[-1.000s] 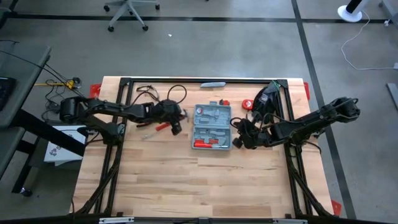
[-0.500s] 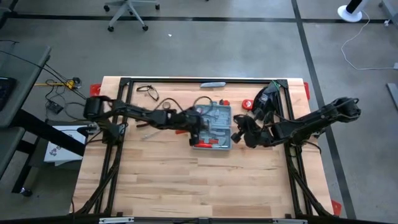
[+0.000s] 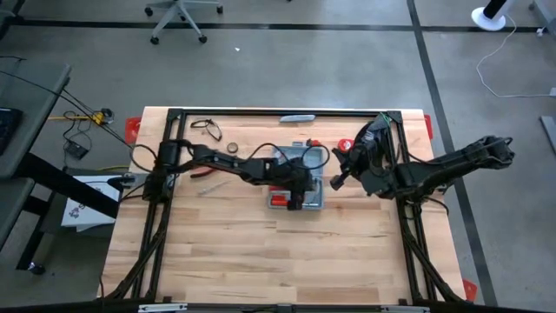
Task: Prefit tool cases
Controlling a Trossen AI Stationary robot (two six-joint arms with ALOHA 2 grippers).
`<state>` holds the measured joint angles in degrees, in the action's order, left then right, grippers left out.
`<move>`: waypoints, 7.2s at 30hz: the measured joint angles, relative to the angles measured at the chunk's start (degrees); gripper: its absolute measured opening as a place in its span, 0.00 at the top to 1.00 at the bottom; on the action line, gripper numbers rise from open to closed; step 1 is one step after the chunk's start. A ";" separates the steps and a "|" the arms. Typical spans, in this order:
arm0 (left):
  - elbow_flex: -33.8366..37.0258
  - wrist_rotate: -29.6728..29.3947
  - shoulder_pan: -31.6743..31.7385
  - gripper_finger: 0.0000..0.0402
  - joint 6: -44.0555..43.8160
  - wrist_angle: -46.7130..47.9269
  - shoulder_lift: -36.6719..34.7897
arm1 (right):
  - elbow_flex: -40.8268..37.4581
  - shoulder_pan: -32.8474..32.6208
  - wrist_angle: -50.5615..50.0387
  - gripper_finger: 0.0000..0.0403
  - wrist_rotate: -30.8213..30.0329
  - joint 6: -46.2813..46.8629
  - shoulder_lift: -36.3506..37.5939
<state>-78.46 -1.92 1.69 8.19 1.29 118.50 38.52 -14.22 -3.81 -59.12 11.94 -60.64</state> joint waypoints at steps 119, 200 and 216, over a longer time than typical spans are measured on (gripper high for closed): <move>5.75 -9.37 -2.24 0.86 0.42 16.10 -12.09 | -0.03 7.01 10.00 1.00 32.04 18.93 -35.04; 13.31 -0.50 5.19 0.77 -5.75 8.83 -11.30 | -0.07 20.96 11.68 1.00 37.12 5.54 -28.96; 12.93 2.42 6.54 0.65 -7.59 9.20 -6.47 | -0.04 20.92 10.96 1.00 37.26 5.57 -28.98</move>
<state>-65.52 0.50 8.23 0.60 10.48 112.03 38.48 6.70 7.16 -21.87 17.52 -89.62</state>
